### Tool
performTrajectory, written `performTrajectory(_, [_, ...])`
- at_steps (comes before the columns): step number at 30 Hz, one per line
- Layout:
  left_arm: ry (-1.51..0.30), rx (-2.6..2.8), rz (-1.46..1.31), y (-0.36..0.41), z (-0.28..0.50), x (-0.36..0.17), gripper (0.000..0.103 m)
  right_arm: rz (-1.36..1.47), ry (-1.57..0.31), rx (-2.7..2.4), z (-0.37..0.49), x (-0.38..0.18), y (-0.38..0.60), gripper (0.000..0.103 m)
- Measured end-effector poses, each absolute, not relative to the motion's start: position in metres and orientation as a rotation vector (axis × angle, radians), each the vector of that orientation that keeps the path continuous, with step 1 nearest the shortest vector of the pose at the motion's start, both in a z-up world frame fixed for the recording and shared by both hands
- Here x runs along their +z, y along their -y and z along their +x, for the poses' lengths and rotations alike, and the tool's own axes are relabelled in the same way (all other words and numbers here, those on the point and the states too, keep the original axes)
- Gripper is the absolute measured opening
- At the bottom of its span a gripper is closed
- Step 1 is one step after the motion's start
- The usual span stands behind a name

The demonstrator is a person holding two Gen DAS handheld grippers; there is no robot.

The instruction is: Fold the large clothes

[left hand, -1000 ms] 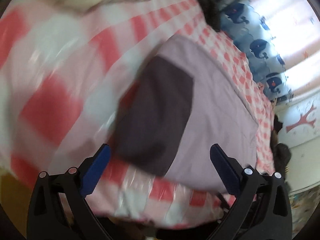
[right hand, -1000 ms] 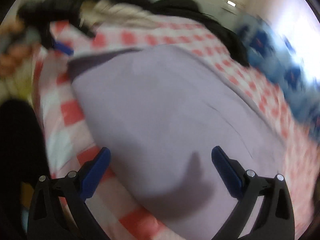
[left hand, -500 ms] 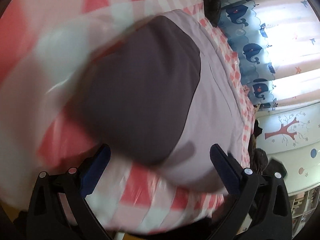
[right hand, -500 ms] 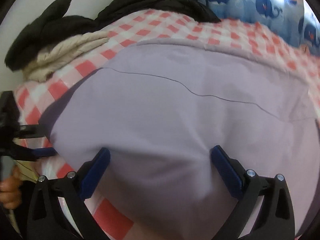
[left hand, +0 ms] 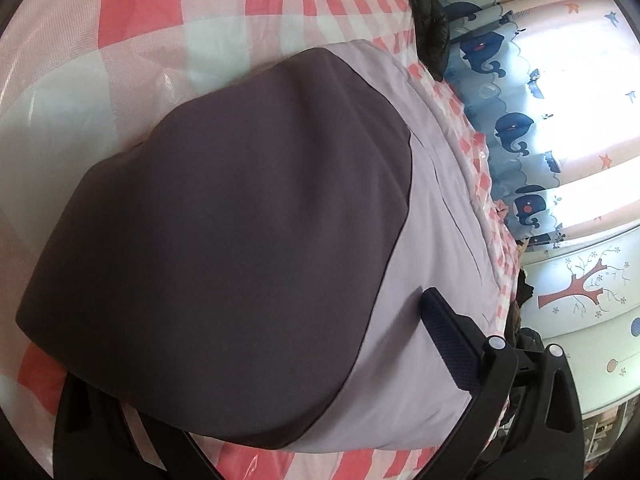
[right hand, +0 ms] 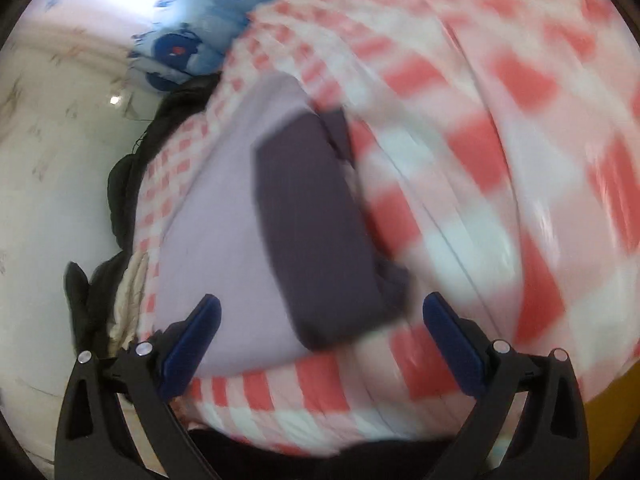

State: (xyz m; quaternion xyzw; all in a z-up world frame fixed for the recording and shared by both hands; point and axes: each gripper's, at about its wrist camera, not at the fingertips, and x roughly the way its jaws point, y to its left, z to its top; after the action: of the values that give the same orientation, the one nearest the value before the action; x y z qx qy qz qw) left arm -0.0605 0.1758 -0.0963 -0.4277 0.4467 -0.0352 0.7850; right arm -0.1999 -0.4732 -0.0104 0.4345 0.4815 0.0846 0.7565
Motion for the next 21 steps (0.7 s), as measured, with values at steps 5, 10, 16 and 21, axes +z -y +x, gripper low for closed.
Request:
performTrajectory(5, [-0.96, -0.095, -0.924, -0.179, -0.064, -0.097, 0.096, 1.087, -1.033, 0.279, -0.179, -0.037, 0.458, 0.098])
performTrajectory(10, [-0.961, -0.089, -0.928, -0.181, -0.066, -0.098, 0.096, 1.052, -1.042, 0.226, -0.173, -0.052, 0.458, 0.097])
performTrajectory(16, [-0.949, -0.09, -0.949, -0.184, -0.069, -0.099, 0.096, 1.153, -0.919, 0.247, -0.171, -0.05, 0.467, 0.096])
performTrajectory(21, [-0.947, -0.077, -0.933, -0.181, -0.07, -0.098, 0.096, 1.031, -0.894, 0.273, -0.158, -0.034, 0.453, 0.094])
